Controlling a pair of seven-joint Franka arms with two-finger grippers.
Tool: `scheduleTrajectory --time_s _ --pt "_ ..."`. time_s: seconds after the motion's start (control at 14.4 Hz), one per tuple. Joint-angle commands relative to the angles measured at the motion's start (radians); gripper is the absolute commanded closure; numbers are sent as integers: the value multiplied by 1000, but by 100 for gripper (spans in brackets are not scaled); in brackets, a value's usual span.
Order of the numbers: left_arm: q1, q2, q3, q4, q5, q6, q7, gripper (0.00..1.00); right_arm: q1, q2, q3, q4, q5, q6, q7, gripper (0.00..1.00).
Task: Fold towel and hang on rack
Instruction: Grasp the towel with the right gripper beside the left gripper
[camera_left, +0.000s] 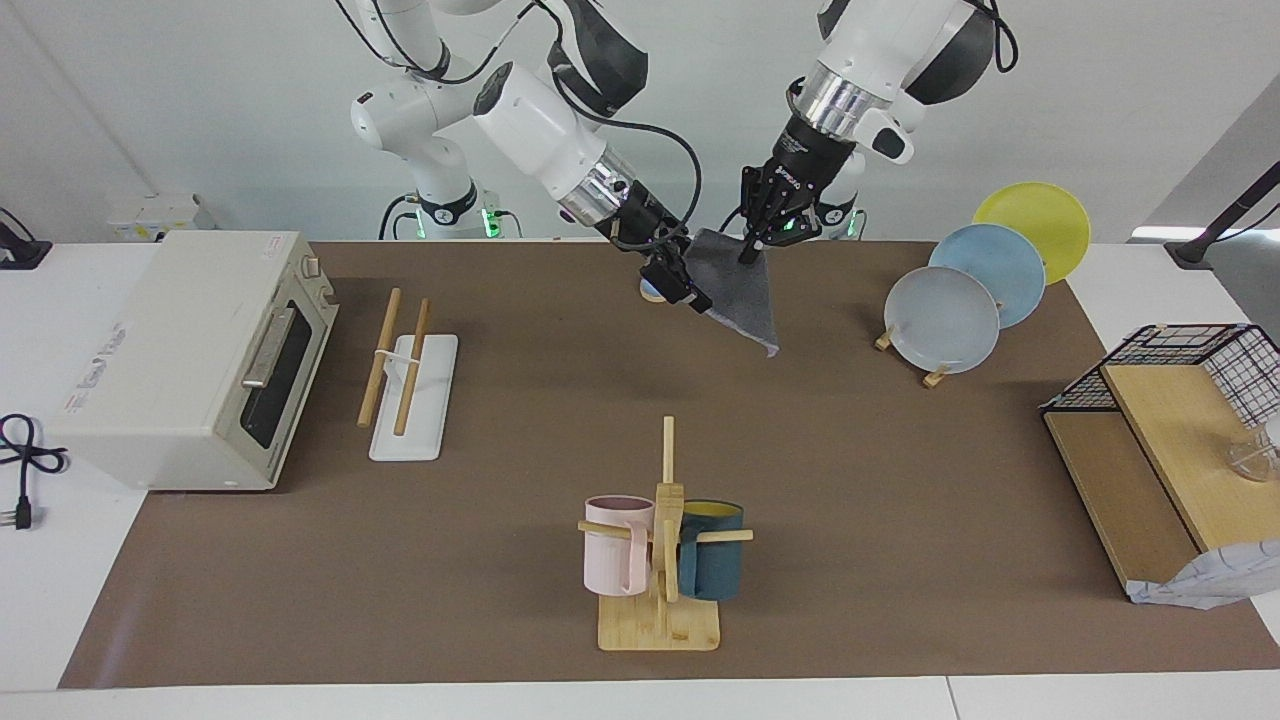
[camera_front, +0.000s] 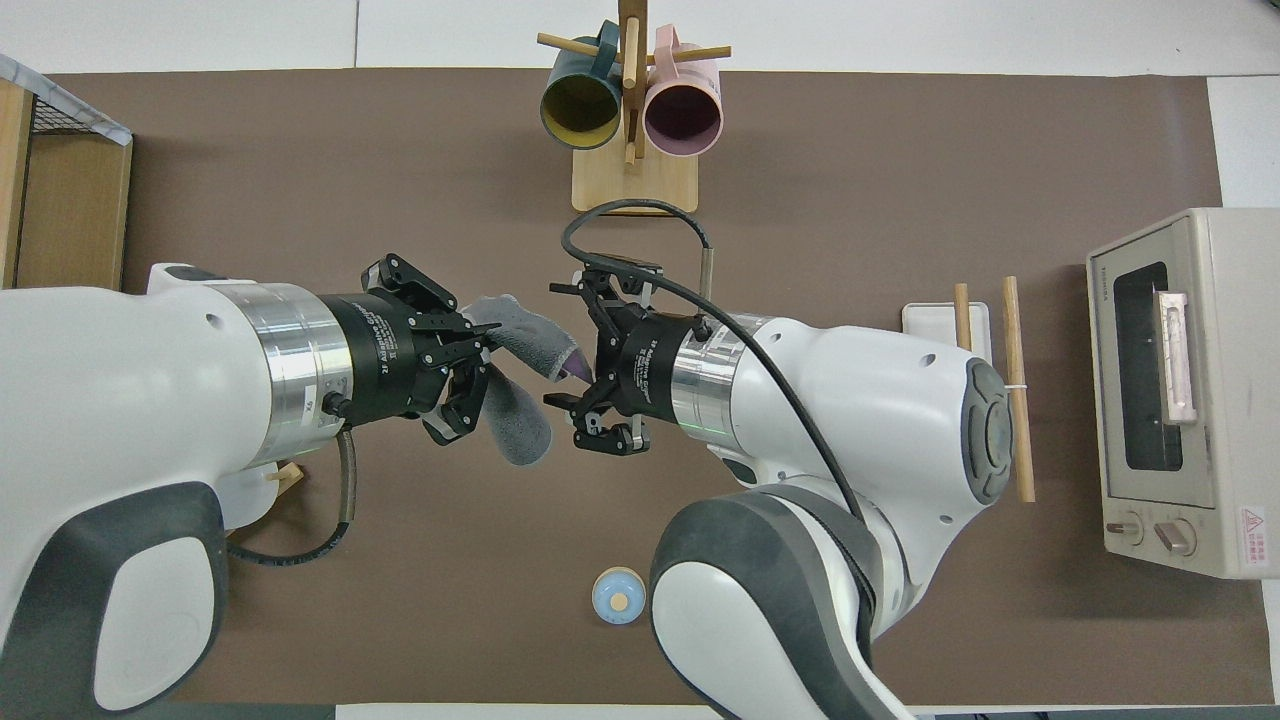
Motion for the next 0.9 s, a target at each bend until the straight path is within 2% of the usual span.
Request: scheduleTrajectory --time_s 0.0,0.07,0.14,0.69,0.76,0.83 --pt "-9 -31 8 -34 5 20 -29 100 -9 31 1 40 13 -6 -56 62" --pt "-9 -31 8 -34 5 20 -30 100 -15 29 2 40 13 -16 -69 92" --pt "-9 -31 8 -34 5 20 -30 100 -16 29 2 40 13 -23 -69 100" --pt "-10 -34 8 -36 7 17 -26 100 -18 23 -4 35 7 -71 -144 100" --pt "-18 -34 8 -36 7 17 -23 97 -18 22 -4 33 5 -82 -162 100" --pt "-18 -34 9 -36 8 12 -15 83 -19 20 -7 32 -4 -100 -193 100"
